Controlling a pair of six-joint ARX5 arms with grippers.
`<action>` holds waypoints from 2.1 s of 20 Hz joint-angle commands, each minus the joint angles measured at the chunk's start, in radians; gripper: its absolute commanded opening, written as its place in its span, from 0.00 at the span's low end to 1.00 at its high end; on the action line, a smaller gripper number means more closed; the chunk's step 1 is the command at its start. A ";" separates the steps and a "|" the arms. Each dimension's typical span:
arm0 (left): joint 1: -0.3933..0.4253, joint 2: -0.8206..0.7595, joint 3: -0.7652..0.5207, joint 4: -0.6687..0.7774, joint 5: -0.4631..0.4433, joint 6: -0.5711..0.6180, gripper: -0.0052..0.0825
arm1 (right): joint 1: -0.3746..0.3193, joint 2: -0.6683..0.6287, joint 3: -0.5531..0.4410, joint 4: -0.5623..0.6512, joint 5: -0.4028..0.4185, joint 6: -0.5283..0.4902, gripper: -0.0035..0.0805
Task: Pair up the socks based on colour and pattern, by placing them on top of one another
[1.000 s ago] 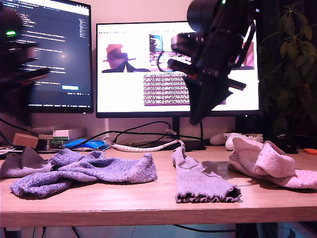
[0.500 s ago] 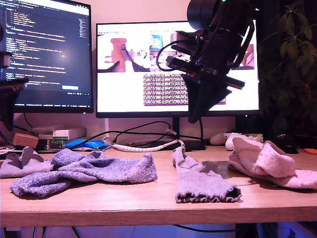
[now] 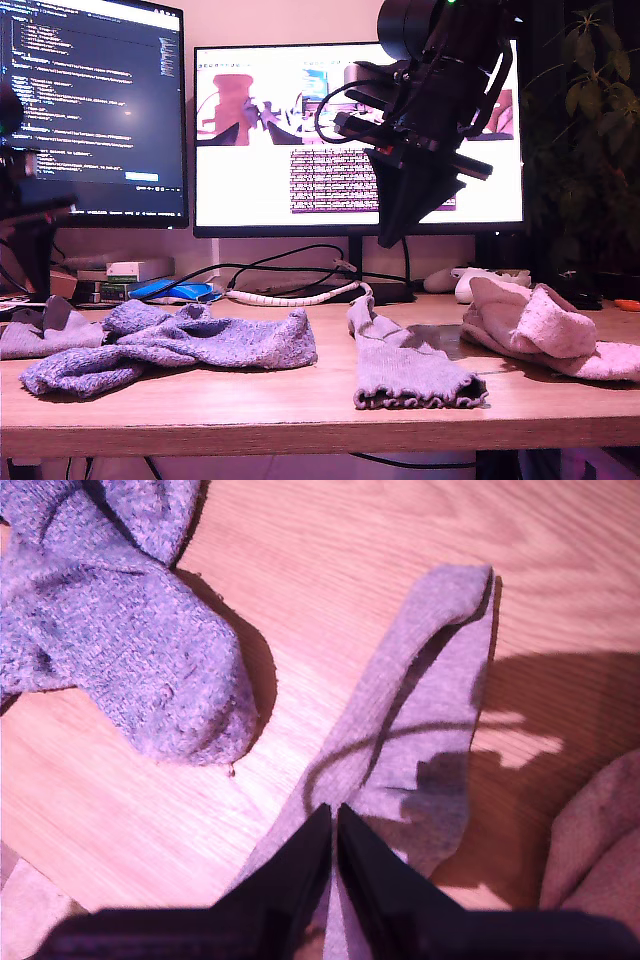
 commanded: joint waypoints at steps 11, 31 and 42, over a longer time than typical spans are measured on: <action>-0.022 0.085 -0.020 0.053 0.025 0.007 0.03 | 0.011 -0.012 -0.011 0.010 -0.004 -0.006 0.03; -0.160 -0.326 -0.019 0.050 0.399 0.137 0.03 | 0.022 -0.012 -0.011 0.368 -0.428 -0.098 0.35; -0.259 -0.340 -0.019 0.001 0.560 0.220 0.03 | 0.077 -0.012 -0.010 0.671 -0.509 -0.126 0.48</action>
